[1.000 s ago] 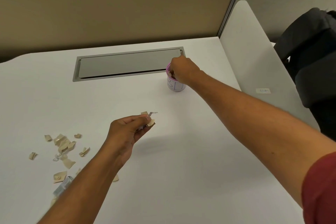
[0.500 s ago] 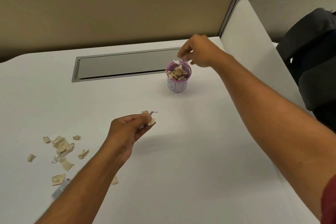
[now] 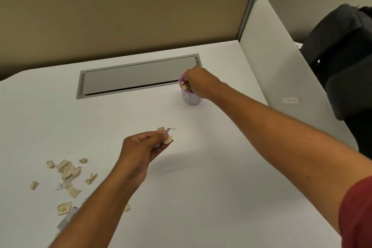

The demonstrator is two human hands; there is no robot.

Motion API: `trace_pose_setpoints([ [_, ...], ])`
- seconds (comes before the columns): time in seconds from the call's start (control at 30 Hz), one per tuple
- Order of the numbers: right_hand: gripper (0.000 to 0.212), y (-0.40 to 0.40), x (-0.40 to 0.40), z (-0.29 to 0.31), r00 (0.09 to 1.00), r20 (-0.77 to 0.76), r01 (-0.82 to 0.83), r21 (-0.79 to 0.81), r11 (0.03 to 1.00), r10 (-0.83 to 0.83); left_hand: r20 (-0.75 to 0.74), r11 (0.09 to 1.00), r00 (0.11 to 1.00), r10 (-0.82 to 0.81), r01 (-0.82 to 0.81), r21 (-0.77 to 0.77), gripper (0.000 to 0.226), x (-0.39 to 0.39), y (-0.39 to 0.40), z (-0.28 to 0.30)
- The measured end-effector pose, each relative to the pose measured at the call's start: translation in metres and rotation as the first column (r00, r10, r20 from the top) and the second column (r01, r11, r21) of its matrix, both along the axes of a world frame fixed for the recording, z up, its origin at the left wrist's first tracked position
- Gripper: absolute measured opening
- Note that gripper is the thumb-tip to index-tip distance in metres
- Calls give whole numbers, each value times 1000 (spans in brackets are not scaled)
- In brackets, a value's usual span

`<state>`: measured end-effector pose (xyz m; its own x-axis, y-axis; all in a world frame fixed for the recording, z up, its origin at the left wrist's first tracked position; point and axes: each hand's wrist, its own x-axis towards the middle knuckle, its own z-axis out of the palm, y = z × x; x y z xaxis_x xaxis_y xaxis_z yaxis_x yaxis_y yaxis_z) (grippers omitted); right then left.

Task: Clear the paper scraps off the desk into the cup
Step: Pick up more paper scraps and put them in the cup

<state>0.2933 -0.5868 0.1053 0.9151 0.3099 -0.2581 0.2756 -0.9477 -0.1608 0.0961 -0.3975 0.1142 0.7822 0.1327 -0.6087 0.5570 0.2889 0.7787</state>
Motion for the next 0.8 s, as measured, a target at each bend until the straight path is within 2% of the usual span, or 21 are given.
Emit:
trace_pose_setpoints([
  [0.07,62,3,3,0,999,-48,-17,-70,997,14,1,1000,1000,0,0,3,3,1,-1,-1],
  [0.13,58,3,6,5,999,-54,-9,-26,1000,8,4,1000,1000,-7,7,6,4,2,-2,-2],
  [0.27,23,-13,6,33,995,18,88,214,973,-94,28,1000,999,-24,24,21,3,13,-3,1],
  [0.37,22,-39,-5,43,958,125,180,438,881,-258,83,999,997,-11,7,48,5,36,-6,10],
  [0.47,21,-60,-47,20,862,207,251,620,744,-463,160,991,986,-54,32,133,6,71,-16,24],
  [0.5,22,-63,-64,5,840,227,255,636,728,-493,188,982,978,-93,59,177,7,83,-20,29],
  [0.57,23,-69,-98,-32,860,201,267,605,750,-468,231,952,958,-172,102,287,12,108,-32,37],
  [0.63,29,-74,-125,-65,919,134,261,496,828,-370,245,899,938,-247,127,419,8,130,-47,41],
  [0.7,38,-76,-144,-89,952,113,214,427,879,-286,241,800,905,-351,155,580,12,148,-62,42],
  [0.8,42,-73,-153,-106,952,183,152,409,900,-244,163,542,812,-561,211,813,19,165,-83,37],
])
